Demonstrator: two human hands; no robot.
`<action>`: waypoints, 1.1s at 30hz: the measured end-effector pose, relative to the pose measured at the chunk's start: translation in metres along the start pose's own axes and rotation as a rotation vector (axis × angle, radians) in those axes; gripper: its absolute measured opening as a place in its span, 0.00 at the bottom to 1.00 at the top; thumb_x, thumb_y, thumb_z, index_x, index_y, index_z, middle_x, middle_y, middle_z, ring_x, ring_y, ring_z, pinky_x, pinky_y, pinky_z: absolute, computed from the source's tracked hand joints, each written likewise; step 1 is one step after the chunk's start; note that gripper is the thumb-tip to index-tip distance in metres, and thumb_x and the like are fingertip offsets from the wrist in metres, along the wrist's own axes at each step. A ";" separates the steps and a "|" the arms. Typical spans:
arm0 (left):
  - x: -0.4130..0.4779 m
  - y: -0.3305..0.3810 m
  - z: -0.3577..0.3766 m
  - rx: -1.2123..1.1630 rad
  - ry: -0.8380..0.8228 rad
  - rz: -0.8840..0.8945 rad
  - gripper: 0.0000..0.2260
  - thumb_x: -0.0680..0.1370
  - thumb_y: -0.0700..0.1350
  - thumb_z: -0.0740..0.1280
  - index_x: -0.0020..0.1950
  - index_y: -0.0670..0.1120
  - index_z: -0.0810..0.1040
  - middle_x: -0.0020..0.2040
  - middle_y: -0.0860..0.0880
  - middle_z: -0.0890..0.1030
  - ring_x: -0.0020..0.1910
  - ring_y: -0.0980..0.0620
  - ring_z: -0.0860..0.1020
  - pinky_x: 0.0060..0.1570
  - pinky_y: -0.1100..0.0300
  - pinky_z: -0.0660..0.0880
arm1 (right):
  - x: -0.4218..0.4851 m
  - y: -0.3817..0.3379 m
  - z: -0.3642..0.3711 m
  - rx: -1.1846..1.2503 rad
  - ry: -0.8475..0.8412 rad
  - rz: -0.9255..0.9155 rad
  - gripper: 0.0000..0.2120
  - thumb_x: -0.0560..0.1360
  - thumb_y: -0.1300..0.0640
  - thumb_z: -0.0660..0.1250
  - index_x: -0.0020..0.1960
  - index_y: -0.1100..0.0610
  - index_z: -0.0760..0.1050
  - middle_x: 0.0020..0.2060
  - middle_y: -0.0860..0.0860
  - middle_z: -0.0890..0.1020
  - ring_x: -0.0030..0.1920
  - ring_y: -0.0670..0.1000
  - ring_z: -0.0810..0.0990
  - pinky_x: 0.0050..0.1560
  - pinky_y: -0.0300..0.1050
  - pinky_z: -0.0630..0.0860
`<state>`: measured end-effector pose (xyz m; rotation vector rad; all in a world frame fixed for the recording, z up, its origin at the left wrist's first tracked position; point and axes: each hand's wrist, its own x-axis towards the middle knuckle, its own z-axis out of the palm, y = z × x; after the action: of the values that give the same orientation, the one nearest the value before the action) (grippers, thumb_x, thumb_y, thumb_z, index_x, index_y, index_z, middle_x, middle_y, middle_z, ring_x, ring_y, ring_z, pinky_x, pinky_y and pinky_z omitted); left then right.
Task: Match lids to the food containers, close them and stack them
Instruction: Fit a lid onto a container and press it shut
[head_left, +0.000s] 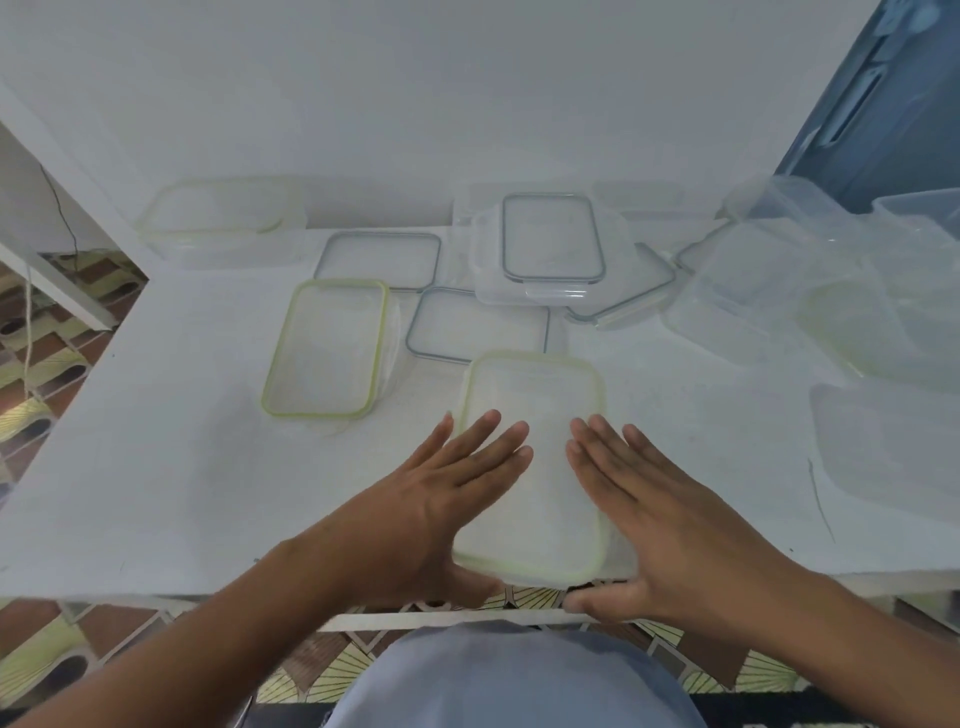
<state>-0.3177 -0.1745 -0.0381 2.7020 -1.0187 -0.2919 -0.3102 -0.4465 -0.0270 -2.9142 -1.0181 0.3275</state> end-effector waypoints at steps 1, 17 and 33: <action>-0.002 -0.006 -0.009 0.020 -0.062 0.008 0.49 0.76 0.65 0.70 0.84 0.52 0.42 0.83 0.57 0.37 0.81 0.54 0.33 0.80 0.48 0.36 | -0.001 0.000 0.003 -0.019 0.013 -0.028 0.53 0.72 0.21 0.53 0.80 0.62 0.57 0.80 0.57 0.56 0.81 0.52 0.51 0.76 0.51 0.51; -0.004 -0.094 -0.035 0.169 0.078 -0.088 0.43 0.76 0.30 0.64 0.81 0.66 0.57 0.81 0.64 0.55 0.82 0.57 0.48 0.78 0.44 0.57 | 0.028 -0.042 0.020 0.145 0.274 -0.236 0.34 0.82 0.34 0.55 0.79 0.54 0.62 0.79 0.47 0.60 0.80 0.44 0.49 0.79 0.49 0.45; 0.016 -0.023 0.004 -0.768 0.585 -1.045 0.23 0.83 0.63 0.55 0.43 0.45 0.67 0.37 0.48 0.73 0.37 0.46 0.71 0.38 0.50 0.66 | 0.071 0.016 0.008 1.079 0.289 0.716 0.24 0.79 0.37 0.60 0.39 0.56 0.64 0.33 0.51 0.71 0.34 0.52 0.70 0.36 0.47 0.65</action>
<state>-0.2930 -0.1686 -0.0505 2.0958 0.6058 -0.0180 -0.2476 -0.4151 -0.0501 -2.0695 0.2636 0.3100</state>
